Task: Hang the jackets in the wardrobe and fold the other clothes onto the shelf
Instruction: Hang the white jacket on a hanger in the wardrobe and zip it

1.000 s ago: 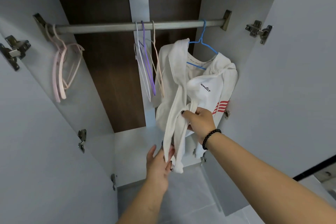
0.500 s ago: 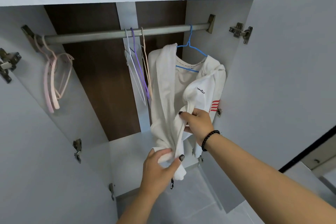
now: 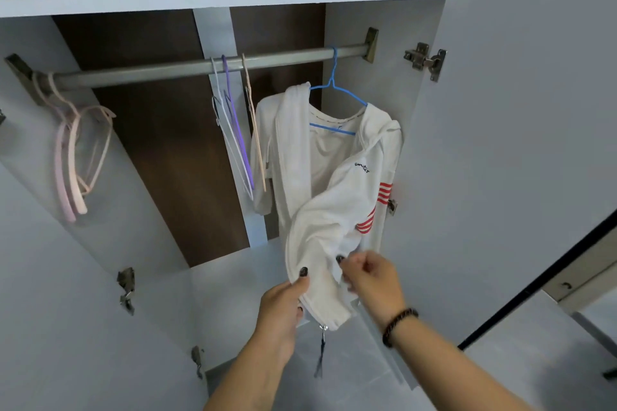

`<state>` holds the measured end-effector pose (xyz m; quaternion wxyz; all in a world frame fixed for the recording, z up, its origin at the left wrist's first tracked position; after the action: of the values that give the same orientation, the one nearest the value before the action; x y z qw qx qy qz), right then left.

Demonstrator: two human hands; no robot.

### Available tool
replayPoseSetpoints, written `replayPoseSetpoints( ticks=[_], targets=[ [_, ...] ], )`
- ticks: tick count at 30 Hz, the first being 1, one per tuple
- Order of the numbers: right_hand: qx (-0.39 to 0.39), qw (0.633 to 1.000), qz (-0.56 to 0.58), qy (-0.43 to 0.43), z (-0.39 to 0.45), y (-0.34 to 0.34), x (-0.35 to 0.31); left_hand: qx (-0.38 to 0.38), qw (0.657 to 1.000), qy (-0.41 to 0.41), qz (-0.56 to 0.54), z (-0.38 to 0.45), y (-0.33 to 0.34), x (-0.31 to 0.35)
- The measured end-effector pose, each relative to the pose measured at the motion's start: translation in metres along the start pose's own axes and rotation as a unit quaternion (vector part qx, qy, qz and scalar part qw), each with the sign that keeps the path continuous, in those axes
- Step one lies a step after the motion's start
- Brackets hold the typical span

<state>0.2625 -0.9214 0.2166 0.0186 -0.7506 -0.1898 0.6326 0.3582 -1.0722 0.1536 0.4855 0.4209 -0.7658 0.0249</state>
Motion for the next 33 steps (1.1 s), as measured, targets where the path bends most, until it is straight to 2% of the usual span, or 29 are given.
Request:
replayPoseSetpoints(
  ticks=[2,4,7,9,12,17,20,23,25,30,33],
  targets=[
    [0.015,0.998,-0.031,0.052,-0.017,-0.004,0.037,0.002,0.998,-0.029,-0.048,0.0,0.003,-0.004],
    [-0.029,0.989,-0.006,0.146,-0.034,0.008,0.071,-0.004,0.997,-0.047,-0.067,-0.002,0.008,-0.007],
    [-0.129,0.945,0.136,0.267,-0.054,0.038,0.096,-0.017,0.996,-0.057,-0.065,-0.005,0.013,-0.009],
    [-0.16,0.913,0.235,0.292,-0.056,0.049,0.095,-0.023,0.997,-0.05,-0.05,-0.006,0.013,-0.007],
    [-0.196,0.897,0.297,0.262,-0.053,0.054,0.083,-0.036,0.999,-0.015,0.002,-0.007,0.013,-0.001],
    [-0.266,0.903,0.262,0.214,-0.056,0.056,0.068,-0.067,0.997,0.008,0.028,-0.015,0.022,0.004],
    [-0.244,0.898,0.311,0.193,-0.051,0.051,0.059,-0.076,0.996,0.009,0.034,-0.017,0.016,0.005],
    [-0.187,0.865,0.432,0.171,-0.044,0.038,0.044,-0.082,0.996,0.019,-0.026,-0.016,0.001,0.014],
    [-0.172,0.85,0.469,0.165,-0.043,0.033,0.038,-0.089,0.992,0.017,-0.084,-0.018,-0.005,0.019],
    [-0.187,0.838,0.483,0.171,-0.047,0.044,0.033,-0.118,0.972,-0.013,-0.203,-0.033,0.003,0.02],
    [-0.209,0.836,0.476,0.174,-0.052,0.05,0.033,-0.118,0.97,-0.009,-0.213,-0.041,0.009,0.022]
  ],
)
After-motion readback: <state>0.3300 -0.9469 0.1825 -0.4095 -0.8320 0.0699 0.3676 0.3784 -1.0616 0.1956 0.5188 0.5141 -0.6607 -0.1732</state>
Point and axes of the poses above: each hand's wrist, its own z-axis towards the middle knuckle, its own y-axis out of the palm, x = y × z, the point moved 10 cm from there along z, towards the middle knuckle, and after that the axes turned 7 degrees about -z, right-handed, at the moved point
